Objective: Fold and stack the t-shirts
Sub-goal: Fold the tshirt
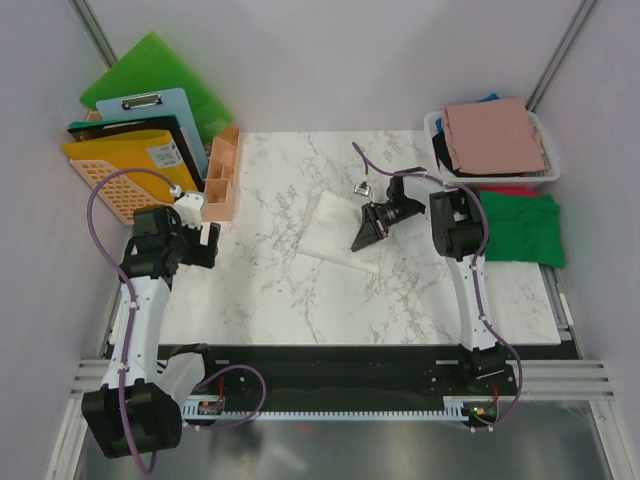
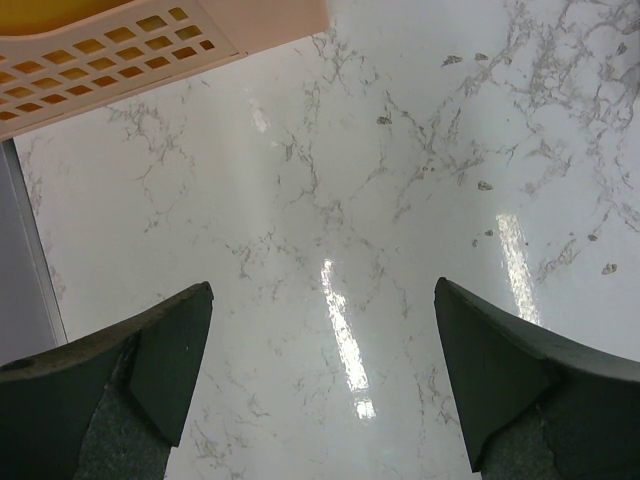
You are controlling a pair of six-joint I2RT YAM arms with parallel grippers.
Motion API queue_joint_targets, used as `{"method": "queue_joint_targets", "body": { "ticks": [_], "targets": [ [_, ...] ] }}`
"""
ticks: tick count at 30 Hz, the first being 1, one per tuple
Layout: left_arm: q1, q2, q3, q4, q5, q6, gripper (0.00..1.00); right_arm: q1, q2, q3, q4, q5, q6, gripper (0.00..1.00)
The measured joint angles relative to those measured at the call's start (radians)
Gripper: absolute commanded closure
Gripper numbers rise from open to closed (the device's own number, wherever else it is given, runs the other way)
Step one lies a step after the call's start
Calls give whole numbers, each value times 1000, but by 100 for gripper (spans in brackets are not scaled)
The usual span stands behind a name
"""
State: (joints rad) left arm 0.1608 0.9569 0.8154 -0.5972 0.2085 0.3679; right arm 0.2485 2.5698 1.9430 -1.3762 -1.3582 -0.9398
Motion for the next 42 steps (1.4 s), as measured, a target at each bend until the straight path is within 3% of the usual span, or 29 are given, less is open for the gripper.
{"method": "queue_joint_targets", "body": {
  "ticks": [5, 12, 17, 25, 32, 36, 42],
  "targets": [
    [0, 0, 0, 0, 0, 0, 1, 3, -168, -106, 6, 32, -16, 100],
    [0, 0, 0, 0, 2, 0, 1, 26, -338, -130, 8, 20, -15, 100],
    [0, 0, 0, 0, 2, 0, 1, 101, -247, -55, 7, 20, 17, 100],
    [0, -9, -5, 0, 2, 0, 1, 154, 10, 315, 58, -31, 249, 100],
    [0, -21, -26, -1, 3, 0, 1, 137, 21, 122, 497, -78, 705, 100],
    [0, -25, -37, -3, 4, 0, 1, 135, 93, 118, 597, -143, 838, 100],
    [0, -29, -37, -7, 4, 0, 1, 135, 98, 119, 646, -161, 903, 100]
  ]
}}
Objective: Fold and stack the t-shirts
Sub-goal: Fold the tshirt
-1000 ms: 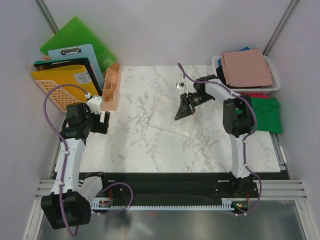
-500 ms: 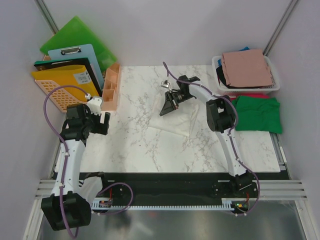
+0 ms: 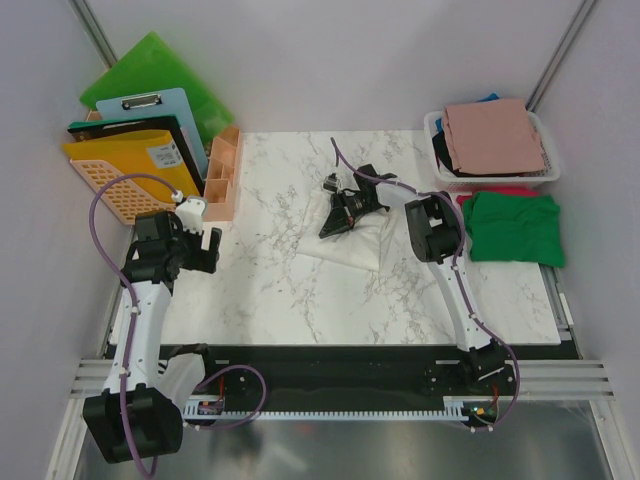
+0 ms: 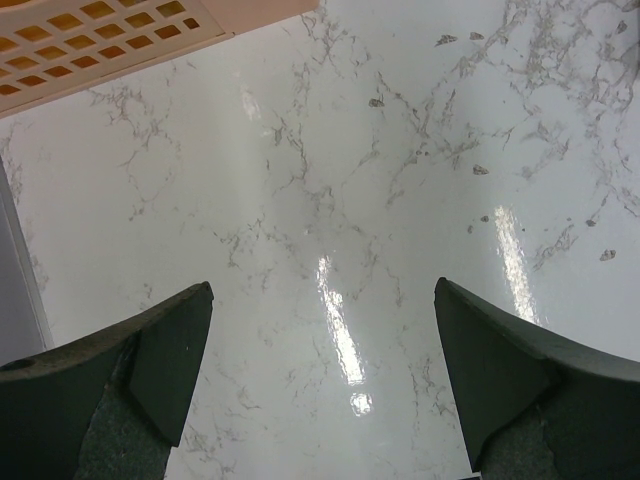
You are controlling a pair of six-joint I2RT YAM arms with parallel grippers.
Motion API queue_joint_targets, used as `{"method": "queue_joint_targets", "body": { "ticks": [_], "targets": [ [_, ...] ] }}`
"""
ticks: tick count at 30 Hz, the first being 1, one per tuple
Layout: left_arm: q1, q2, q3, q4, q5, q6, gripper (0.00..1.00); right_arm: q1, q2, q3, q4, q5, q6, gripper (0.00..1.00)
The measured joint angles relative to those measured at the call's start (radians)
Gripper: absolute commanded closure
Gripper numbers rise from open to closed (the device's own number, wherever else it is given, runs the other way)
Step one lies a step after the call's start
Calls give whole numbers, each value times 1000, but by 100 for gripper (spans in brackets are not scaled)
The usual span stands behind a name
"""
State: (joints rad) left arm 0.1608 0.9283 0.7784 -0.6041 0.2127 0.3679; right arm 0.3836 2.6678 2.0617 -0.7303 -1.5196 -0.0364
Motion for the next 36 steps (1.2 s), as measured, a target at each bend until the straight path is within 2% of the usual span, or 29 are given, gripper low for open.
{"method": "queue_joint_targets", "body": {
  "ticks": [8, 15, 23, 31, 36],
  "targets": [
    [0, 0, 0, 0, 0, 0, 1, 0, -14, -29, 39, -16, 6, 100],
    [0, 0, -3, 0, 1, 0, 1, 6, -105, -123, 54, 22, -20, 100],
    [0, 0, -16, 0, 4, 0, 1, 21, -197, -105, 109, 32, 34, 100],
    [0, -28, -23, -1, 3, 1, 1, 49, -126, 29, 205, 34, 144, 100],
    [0, -43, -28, -7, 2, 3, 1, 56, -66, 34, 299, 34, 222, 100]
  ]
}}
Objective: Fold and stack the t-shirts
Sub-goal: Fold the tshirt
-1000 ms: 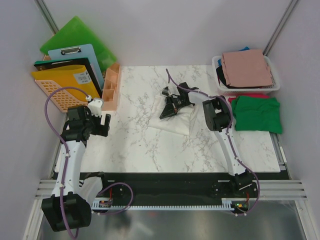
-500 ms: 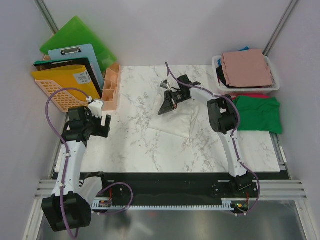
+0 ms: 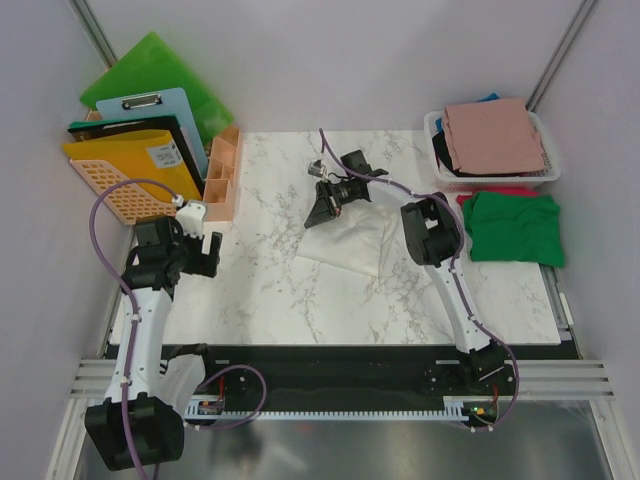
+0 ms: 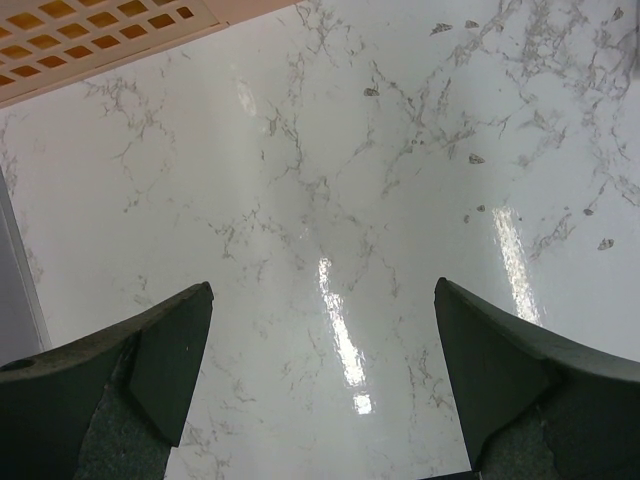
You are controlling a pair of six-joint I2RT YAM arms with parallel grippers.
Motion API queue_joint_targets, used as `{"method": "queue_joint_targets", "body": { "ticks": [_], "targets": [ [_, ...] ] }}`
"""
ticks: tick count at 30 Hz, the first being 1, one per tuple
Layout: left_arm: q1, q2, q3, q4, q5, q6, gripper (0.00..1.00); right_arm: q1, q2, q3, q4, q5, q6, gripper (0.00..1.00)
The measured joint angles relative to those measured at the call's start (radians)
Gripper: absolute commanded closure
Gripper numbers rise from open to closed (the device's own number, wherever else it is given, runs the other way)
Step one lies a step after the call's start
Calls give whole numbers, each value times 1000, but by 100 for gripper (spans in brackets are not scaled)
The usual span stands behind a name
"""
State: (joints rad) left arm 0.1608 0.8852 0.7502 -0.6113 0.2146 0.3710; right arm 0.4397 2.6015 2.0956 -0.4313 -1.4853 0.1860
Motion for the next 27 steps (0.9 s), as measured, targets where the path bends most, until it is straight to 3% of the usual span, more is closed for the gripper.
{"method": "queue_joint_targets", "body": {
  "ticks": [4, 8, 11, 13, 18, 27],
  "targets": [
    [0, -2, 0, -12, 1, 0, 1, 2, 47, -44, 196, 5, 156, 100],
    [0, -5, 0, -23, 1, 0, 1, 2, 58, -200, 712, 15, 565, 100],
    [0, -9, 0, -27, 1, 0, 1, 3, 109, -210, 1180, 22, 935, 100],
    [0, -11, 0, -29, 1, 0, 1, 3, 133, -212, 1368, 23, 1091, 100],
    [0, -11, -2, -31, 2, 0, 1, 4, 135, -230, 1592, 26, 1267, 100],
    [0, -16, -5, -32, 2, 0, 1, 8, 124, -217, 1702, 24, 1429, 100]
  ]
}}
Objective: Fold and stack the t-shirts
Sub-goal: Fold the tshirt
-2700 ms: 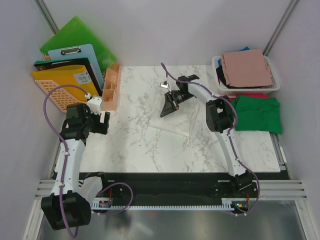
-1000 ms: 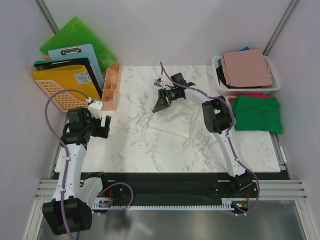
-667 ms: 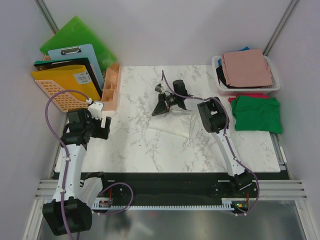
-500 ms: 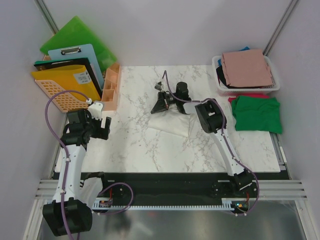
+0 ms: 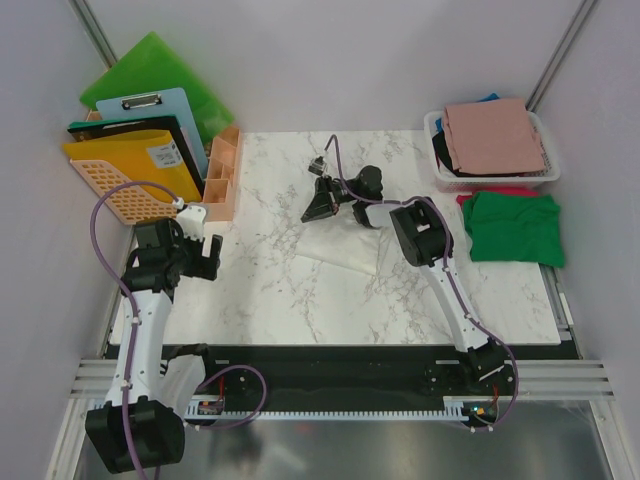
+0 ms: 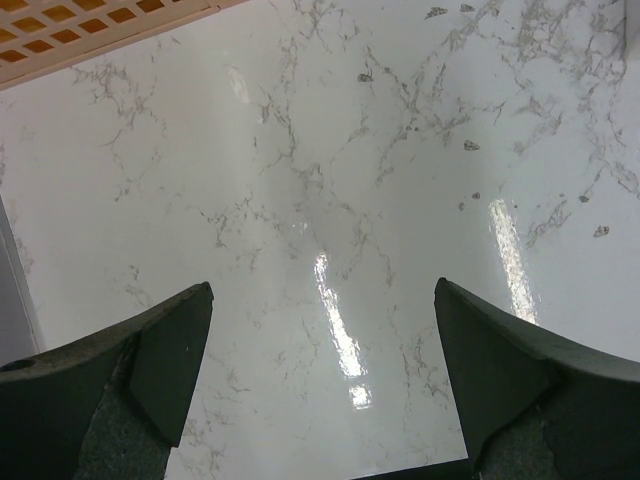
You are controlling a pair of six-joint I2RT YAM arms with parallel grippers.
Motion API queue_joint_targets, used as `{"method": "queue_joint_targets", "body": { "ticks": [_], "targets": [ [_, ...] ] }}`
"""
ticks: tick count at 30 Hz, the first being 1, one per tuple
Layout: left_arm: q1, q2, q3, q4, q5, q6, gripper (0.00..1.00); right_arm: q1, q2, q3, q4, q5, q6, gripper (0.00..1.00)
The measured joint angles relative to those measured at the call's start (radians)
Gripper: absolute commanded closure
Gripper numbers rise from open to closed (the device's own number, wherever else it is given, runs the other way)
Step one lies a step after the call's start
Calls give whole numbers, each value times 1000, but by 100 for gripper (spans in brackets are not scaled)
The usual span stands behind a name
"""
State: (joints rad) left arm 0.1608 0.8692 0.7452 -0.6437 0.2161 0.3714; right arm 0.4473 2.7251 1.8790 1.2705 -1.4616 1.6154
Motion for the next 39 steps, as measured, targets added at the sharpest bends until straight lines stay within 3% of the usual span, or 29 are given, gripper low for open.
{"method": "queue_joint_targets", "body": {
  "ticks": [7, 16, 24, 27, 29, 31, 33, 34, 36, 39],
  "targets": [
    [0, -3, -6, -4, 0, 0, 1, 2, -53, 82, 12, -12, 185, 100],
    [0, 4, -16, -3, 4, 0, 1, 2, -316, 82, 25, -1, 323, 100],
    [0, 29, -27, 6, 20, 0, 2, 2, -746, -248, 43, 23, 347, 100],
    [0, 31, -27, 10, 25, 0, 2, 2, -886, -372, 47, 27, 283, 100],
    [0, 31, -27, 11, 27, 0, 2, 2, -987, -455, 26, 29, 153, 100],
    [0, 31, -27, 11, 29, 0, 1, -2, -1083, -496, -117, 36, -43, 100],
    [0, 31, -27, 13, 30, 0, 1, -19, -1177, -482, -426, 76, -416, 100],
    [0, 31, -27, 13, 30, 0, 2, -34, -1218, -435, -668, 136, -630, 100],
    [0, 31, -27, 13, 30, 0, 2, -44, -1254, -314, -1012, 350, -1075, 100],
    [0, 31, -27, 13, 30, 0, 2, -23, -1311, -296, -1231, 634, -1522, 100]
  ]
}}
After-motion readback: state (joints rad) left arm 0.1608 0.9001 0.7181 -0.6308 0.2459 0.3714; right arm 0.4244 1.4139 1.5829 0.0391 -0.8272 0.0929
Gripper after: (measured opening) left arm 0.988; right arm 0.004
